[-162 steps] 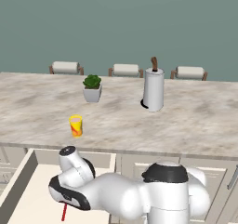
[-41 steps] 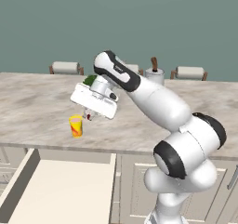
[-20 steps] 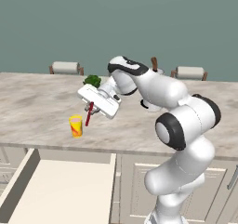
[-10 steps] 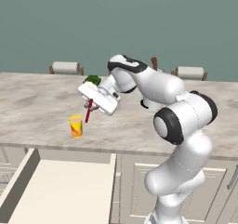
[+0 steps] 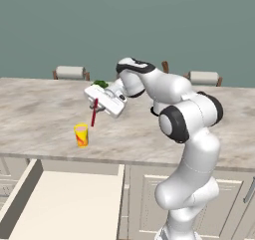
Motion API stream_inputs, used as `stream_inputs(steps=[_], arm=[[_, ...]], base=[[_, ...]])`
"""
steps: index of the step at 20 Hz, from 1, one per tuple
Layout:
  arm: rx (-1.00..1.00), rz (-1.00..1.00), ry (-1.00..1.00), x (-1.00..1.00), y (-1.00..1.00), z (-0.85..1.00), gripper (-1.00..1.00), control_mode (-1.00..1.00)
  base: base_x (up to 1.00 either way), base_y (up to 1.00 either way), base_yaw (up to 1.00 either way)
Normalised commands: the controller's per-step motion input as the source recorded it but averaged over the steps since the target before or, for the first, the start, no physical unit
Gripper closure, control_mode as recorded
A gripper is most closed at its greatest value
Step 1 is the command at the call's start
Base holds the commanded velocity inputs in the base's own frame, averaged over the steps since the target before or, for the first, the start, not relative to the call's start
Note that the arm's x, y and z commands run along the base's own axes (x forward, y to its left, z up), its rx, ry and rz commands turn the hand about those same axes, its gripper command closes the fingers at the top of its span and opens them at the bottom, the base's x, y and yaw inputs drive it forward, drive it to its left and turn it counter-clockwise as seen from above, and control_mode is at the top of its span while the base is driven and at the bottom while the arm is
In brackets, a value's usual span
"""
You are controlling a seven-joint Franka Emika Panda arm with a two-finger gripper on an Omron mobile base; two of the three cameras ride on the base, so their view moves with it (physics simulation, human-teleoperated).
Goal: Pick up the straw from the left drawer and put it inside the smoothie cup.
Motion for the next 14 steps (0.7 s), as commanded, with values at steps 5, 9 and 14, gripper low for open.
stream_inputs(steps=[5, 9, 14], arm=[[0.05, -0.07, 0.10, 0.15, 0.01, -0.02, 1.00, -1.00], [0.00, -0.05, 0.02, 0.15, 0.14, -0.10, 1.00, -1.00], [0.00, -0.04, 0.00, 0.18, 0.14, -0.19, 1.00, -1.00]], base=[[0.00, 0.00, 0.00], [0.00, 0.00, 0.00], [0.00, 0.00, 0.00]])
